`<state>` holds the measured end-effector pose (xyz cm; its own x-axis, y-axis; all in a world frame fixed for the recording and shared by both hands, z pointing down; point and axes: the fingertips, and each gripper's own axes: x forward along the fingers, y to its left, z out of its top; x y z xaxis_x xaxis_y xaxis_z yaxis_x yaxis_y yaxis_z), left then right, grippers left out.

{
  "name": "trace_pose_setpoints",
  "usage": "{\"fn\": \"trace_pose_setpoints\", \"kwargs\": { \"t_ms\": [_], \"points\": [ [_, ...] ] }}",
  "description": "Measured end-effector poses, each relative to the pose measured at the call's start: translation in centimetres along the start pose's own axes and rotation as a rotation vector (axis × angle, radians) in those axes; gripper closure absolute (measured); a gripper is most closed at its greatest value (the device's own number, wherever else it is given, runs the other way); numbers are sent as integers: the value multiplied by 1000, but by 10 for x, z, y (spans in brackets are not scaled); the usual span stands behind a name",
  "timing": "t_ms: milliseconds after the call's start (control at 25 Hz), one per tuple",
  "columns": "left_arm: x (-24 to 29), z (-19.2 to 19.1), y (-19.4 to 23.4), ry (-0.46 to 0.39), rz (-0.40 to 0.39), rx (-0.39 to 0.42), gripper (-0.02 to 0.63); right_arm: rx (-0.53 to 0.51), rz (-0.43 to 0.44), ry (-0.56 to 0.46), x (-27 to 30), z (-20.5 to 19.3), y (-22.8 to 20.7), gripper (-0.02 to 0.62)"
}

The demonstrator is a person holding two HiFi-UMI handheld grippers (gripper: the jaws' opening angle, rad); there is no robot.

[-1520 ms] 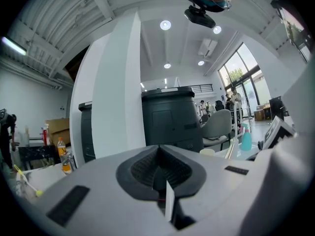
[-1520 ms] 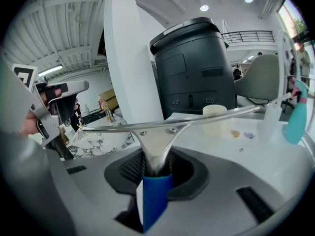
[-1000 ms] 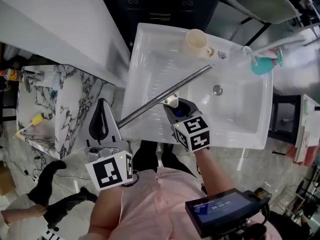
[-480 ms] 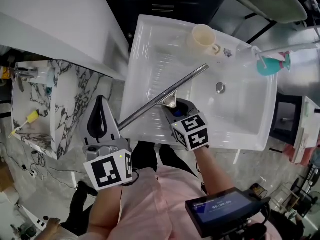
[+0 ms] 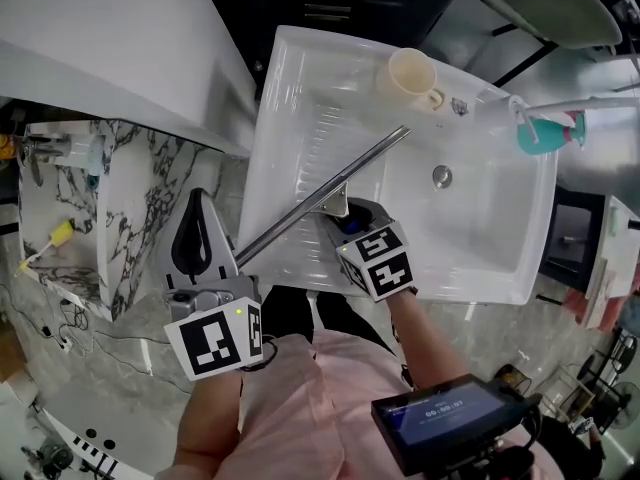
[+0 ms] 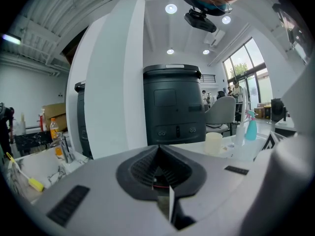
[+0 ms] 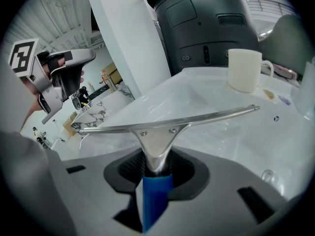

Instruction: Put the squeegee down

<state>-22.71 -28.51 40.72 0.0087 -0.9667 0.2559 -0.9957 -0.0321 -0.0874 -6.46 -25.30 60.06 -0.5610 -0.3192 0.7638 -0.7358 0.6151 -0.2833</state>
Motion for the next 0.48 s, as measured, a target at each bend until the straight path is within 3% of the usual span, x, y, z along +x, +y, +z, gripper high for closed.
{"fn": "trace_pose_setpoints", "kwargs": {
  "t_ms": [480],
  "points": [
    [2,0,0,-1,2,-3,597,-60,2,104,9,-11,5,471]
  ]
}}
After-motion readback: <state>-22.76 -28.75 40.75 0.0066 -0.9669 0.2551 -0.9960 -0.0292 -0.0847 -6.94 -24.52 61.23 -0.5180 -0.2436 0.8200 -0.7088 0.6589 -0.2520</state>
